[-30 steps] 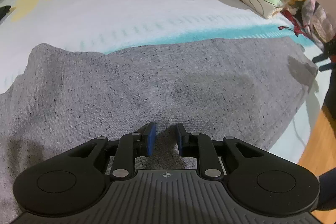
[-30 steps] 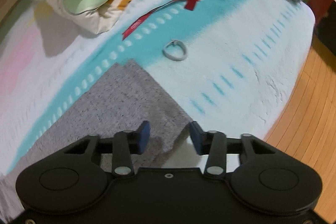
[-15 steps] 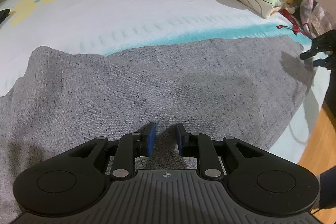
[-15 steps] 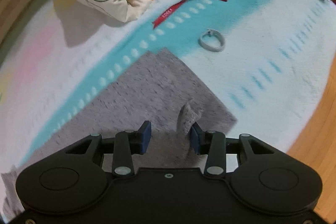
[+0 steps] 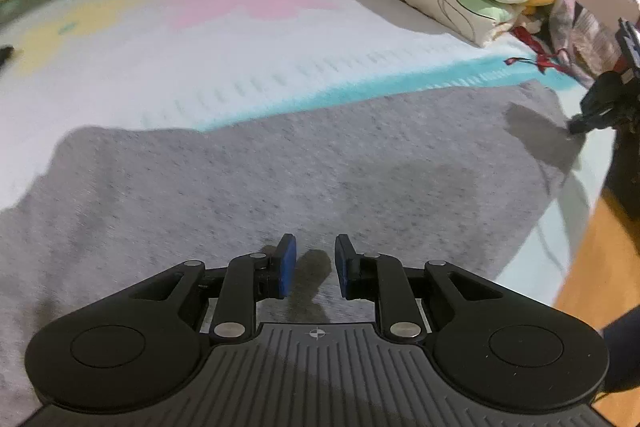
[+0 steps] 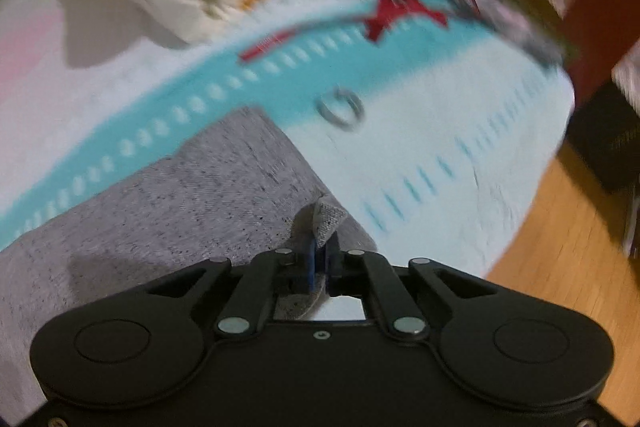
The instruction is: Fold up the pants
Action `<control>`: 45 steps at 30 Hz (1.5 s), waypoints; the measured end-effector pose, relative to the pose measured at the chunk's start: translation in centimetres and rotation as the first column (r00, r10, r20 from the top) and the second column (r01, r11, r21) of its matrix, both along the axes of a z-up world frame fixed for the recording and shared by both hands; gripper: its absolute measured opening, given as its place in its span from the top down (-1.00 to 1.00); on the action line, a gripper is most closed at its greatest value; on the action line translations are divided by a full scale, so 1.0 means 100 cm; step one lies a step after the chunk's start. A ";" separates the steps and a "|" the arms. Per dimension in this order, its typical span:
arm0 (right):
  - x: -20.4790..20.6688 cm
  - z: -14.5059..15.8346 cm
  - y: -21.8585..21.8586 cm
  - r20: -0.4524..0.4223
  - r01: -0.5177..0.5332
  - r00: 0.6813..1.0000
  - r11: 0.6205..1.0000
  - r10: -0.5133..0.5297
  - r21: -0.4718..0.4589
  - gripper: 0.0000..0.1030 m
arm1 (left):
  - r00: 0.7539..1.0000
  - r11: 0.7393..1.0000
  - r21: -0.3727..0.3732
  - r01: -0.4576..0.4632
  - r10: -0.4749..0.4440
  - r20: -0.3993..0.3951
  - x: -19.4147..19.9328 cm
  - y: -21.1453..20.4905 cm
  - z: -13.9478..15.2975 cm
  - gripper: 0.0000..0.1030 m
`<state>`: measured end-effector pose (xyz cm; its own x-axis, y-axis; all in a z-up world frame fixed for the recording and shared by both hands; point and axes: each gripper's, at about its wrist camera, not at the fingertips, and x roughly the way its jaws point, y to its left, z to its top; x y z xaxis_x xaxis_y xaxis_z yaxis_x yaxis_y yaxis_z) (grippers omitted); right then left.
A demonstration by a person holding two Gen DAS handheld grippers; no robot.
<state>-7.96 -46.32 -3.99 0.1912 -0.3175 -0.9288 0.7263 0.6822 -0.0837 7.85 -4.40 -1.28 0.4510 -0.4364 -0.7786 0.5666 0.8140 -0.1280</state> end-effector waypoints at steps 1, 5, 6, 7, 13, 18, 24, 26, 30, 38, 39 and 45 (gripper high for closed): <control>-0.002 -0.004 -0.004 -0.004 0.011 1.000 1.000 -0.011 0.017 0.90 | 1.000 1.000 0.007 -0.006 0.006 0.006 0.000 0.002 0.000 0.60; -0.006 -0.006 -0.006 -0.009 0.014 1.000 1.000 -0.013 0.019 0.91 | 0.999 0.999 0.019 -0.037 0.038 -0.016 0.004 0.008 -0.004 0.60; -0.006 -0.007 -0.007 -0.009 0.021 1.000 0.999 -0.020 0.028 0.91 | 0.999 0.999 0.035 -0.036 0.037 -0.030 0.005 0.008 -0.007 0.60; -0.007 -0.007 -0.008 -0.007 0.020 1.000 0.999 -0.020 0.033 0.90 | 0.998 0.998 0.055 -0.023 0.026 -0.055 0.007 0.008 -0.011 0.60; -0.009 0.003 -0.007 0.048 -0.019 0.999 0.998 0.016 0.065 0.43 | 0.998 0.998 0.065 0.005 -0.001 -0.061 0.003 0.006 -0.015 0.60; -0.037 0.023 -0.033 0.194 0.136 0.968 0.984 -0.157 0.116 -0.42 | 0.997 0.999 0.041 -0.020 0.023 -0.073 0.006 0.009 -0.017 0.59; -0.049 0.003 -0.045 0.183 0.149 0.963 0.959 -0.196 0.243 -0.33 | 0.999 0.999 0.048 -0.012 0.014 -0.047 0.001 0.009 -0.016 0.59; -0.050 -0.008 -0.044 0.177 0.130 0.966 0.944 -0.190 0.303 -0.18 | 0.999 0.999 0.053 -0.009 0.011 -0.036 -0.001 0.009 -0.016 0.59; -0.049 -0.022 -0.040 0.187 0.102 0.966 0.929 -0.177 0.355 -0.13 | 1.000 0.998 0.058 -0.004 0.005 -0.019 -0.003 0.008 -0.016 0.59; -0.057 -0.027 -0.051 0.275 0.095 0.937 0.917 -0.214 0.388 -0.13 | 1.000 0.998 0.065 -0.013 0.012 0.003 -0.005 0.005 -0.017 0.59; -0.059 -0.026 -0.053 0.294 0.092 0.930 0.916 -0.219 0.390 -0.13 | 1.000 0.998 0.065 -0.014 0.014 0.005 -0.005 0.005 -0.017 0.59; -0.060 -0.024 -0.059 0.379 0.046 0.899 0.910 -0.217 0.411 -0.08 | 1.000 0.998 0.062 -0.029 0.029 0.006 -0.005 0.003 -0.018 0.59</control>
<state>-13.91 -52.19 -6.42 0.5610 -0.0036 -0.8278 0.7212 0.4929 0.4867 7.31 -4.15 -3.04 0.4664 -0.3737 -0.8018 0.5432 0.8363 -0.0738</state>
